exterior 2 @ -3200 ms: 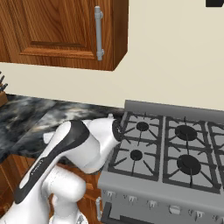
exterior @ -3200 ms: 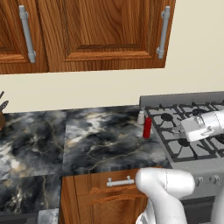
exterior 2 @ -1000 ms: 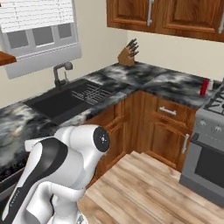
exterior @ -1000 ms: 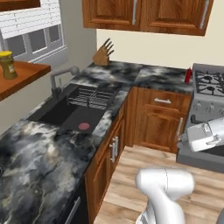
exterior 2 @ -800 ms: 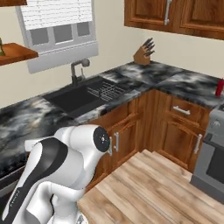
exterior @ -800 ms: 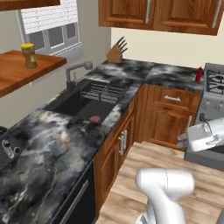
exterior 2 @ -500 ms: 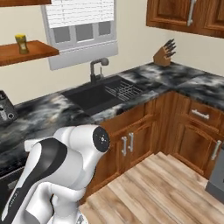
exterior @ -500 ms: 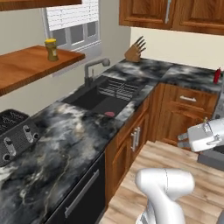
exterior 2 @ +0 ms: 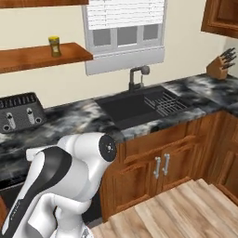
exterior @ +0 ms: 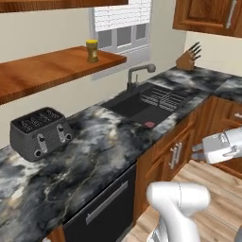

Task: Collect the turmeric, ketchup, and shaker from the cabinet and place them next to the stove.

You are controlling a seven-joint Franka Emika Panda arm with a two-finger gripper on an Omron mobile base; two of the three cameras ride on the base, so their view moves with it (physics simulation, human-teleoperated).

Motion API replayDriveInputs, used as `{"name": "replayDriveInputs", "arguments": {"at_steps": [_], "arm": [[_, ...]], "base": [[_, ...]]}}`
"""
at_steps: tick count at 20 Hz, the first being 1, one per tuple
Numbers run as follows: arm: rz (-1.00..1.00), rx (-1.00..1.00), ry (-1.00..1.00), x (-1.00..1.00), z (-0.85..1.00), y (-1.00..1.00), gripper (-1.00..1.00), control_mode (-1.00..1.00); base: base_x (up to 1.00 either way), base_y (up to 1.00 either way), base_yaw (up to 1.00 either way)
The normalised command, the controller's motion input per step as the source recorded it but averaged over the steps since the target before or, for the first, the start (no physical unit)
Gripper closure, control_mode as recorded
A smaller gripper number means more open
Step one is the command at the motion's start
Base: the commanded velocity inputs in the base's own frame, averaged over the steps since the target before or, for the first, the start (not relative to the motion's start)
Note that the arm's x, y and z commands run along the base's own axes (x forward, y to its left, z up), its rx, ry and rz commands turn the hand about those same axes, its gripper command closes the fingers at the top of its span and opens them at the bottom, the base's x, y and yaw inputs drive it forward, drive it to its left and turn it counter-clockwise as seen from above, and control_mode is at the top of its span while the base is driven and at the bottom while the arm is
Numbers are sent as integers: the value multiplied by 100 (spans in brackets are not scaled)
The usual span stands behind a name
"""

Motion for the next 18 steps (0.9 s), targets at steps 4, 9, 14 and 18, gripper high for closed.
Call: {"name": "replayDriveInputs", "arguments": {"at_steps": [4, 9, 14, 18], "arm": [[0, 0, 0, 0, 0, 0, -100, 100], [0, 0, 0, 0, 0, 0, -100, 100], [0, 0, 0, 0, 0, 0, -100, 100], [0, 0, 0, 0, 0, 0, -100, 100]], "base": [[68, 0, 44], [84, -5, 41], [75, -19, 35], [74, -7, 20]]}}
